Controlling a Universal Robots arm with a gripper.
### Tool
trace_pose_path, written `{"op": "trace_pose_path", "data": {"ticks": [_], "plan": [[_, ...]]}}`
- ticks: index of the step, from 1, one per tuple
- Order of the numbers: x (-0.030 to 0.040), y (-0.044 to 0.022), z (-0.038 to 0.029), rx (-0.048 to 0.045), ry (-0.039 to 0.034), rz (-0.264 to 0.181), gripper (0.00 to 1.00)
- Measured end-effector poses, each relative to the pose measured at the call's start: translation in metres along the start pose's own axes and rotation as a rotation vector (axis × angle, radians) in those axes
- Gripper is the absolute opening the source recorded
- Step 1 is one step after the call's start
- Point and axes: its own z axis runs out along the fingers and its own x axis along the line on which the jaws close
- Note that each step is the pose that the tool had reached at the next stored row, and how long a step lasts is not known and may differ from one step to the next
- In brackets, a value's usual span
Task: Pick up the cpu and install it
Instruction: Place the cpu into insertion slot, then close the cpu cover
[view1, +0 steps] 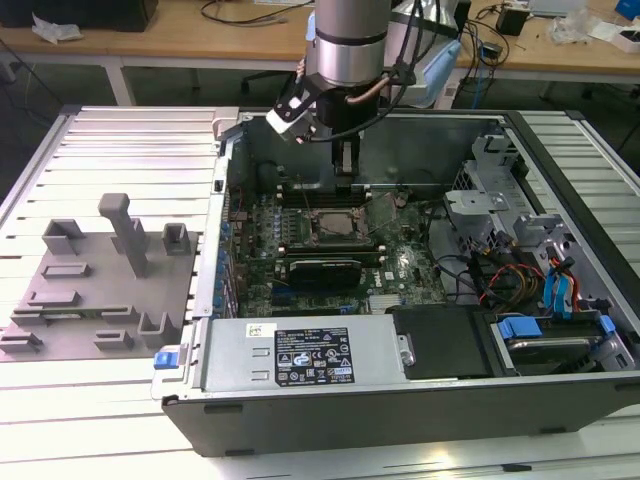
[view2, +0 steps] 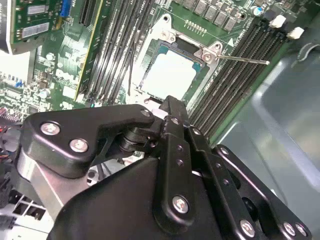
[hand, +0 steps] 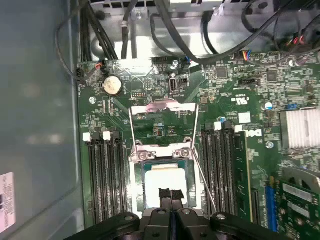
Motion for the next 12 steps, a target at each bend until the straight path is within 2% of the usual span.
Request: {"op": "trace_pose_path", "data": {"ticks": [1,2,4,12], "plan": [[-0.0005,0.0009,-0.0161,0.0000,0.0000,0.000,0.11],[-0.0014,0.0014,-0.0218,0.0001,0.0000,0.000,0.11],[-0.0054,0.0016,-0.0215,-0.0001,0.0003,0.000,0.11],[-0.0060,0.0017,-0.0216,0.0000,0.0002,0.000,0.11]]}}
